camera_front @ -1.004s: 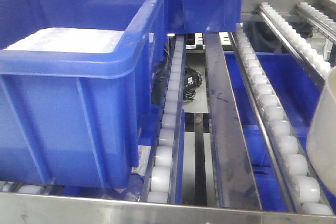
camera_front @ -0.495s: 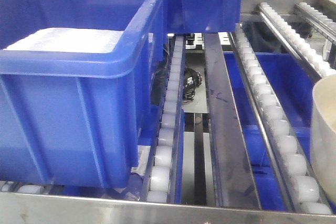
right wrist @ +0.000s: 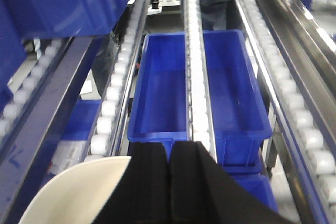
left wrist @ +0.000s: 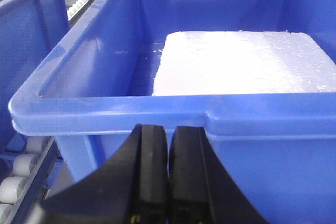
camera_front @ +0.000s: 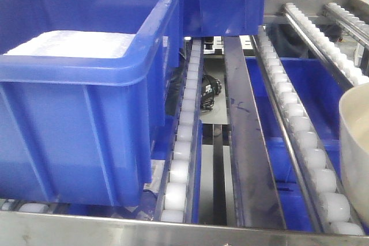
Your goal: Move white bin to right shelf second layer
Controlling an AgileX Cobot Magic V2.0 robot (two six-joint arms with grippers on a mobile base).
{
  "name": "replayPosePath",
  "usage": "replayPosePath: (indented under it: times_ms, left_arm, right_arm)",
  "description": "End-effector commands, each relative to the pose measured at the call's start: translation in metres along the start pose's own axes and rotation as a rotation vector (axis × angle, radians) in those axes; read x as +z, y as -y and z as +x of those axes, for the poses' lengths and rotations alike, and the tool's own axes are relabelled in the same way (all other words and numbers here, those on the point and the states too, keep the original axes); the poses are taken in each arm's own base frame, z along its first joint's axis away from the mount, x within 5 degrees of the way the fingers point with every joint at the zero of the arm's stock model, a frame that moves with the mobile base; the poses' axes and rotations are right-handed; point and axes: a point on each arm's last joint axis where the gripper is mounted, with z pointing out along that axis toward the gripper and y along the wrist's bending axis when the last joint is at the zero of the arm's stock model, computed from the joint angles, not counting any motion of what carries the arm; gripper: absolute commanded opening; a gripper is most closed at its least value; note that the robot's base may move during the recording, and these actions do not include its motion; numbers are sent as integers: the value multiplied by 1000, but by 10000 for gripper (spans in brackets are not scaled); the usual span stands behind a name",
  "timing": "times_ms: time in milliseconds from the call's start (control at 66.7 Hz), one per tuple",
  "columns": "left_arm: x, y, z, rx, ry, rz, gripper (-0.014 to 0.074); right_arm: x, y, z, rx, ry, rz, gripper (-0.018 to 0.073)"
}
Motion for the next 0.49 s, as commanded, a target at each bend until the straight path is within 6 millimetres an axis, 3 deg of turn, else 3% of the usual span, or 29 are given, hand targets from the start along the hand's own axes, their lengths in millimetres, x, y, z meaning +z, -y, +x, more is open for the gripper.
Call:
replayPosePath:
  times_ms: [0, 480]
  left_arm:
    - [1, 0, 4, -3, 65, 0, 85]
    - [1, 0, 4, -3, 65, 0, 85]
  right_arm:
    - [-2, -2, -18, 5, 124, -11, 46]
    - [-1, -2, -17, 5, 118, -10, 46]
